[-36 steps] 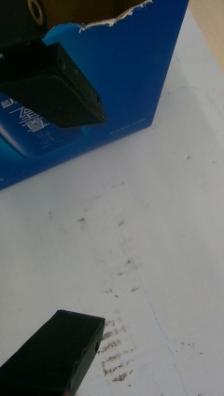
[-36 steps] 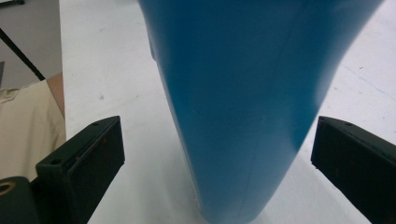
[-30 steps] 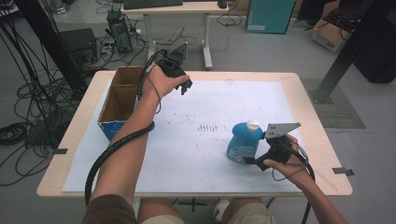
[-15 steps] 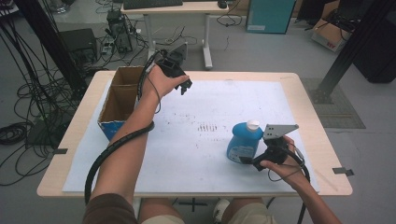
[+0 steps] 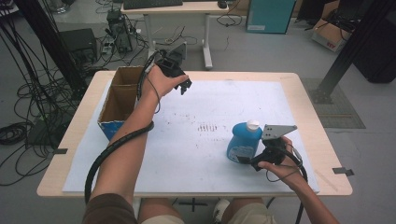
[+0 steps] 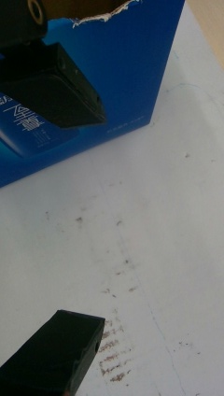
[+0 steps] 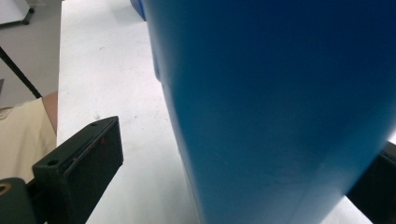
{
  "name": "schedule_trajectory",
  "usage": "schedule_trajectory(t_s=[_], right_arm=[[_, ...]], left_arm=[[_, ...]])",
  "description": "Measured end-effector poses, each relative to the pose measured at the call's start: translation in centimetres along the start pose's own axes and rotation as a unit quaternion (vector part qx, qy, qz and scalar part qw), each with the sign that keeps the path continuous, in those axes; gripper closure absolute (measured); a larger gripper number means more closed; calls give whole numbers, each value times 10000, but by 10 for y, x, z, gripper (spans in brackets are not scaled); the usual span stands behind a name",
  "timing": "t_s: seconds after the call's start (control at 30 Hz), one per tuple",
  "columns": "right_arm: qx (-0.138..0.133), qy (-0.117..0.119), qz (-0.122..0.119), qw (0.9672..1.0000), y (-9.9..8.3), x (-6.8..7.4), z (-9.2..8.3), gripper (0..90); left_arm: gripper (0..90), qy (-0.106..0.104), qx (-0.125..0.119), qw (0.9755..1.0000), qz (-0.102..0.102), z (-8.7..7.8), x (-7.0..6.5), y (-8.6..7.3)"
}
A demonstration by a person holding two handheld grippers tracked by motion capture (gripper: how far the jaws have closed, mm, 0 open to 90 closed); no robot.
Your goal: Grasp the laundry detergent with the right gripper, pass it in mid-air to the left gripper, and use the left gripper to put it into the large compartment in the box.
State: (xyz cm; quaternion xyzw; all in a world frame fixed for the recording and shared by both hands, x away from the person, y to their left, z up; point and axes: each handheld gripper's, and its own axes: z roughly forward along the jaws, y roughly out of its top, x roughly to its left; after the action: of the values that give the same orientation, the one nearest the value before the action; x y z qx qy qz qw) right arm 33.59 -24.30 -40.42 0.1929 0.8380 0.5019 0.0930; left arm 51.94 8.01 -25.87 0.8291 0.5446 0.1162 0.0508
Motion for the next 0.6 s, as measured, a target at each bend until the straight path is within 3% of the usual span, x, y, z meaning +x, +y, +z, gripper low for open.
schedule_trajectory(t_s=[0.6], right_arm=[[-79,29,-32,10000,0,-1,1,12]], left_arm=[[49,-37,-3,10000,-5,-1,-1,2]])
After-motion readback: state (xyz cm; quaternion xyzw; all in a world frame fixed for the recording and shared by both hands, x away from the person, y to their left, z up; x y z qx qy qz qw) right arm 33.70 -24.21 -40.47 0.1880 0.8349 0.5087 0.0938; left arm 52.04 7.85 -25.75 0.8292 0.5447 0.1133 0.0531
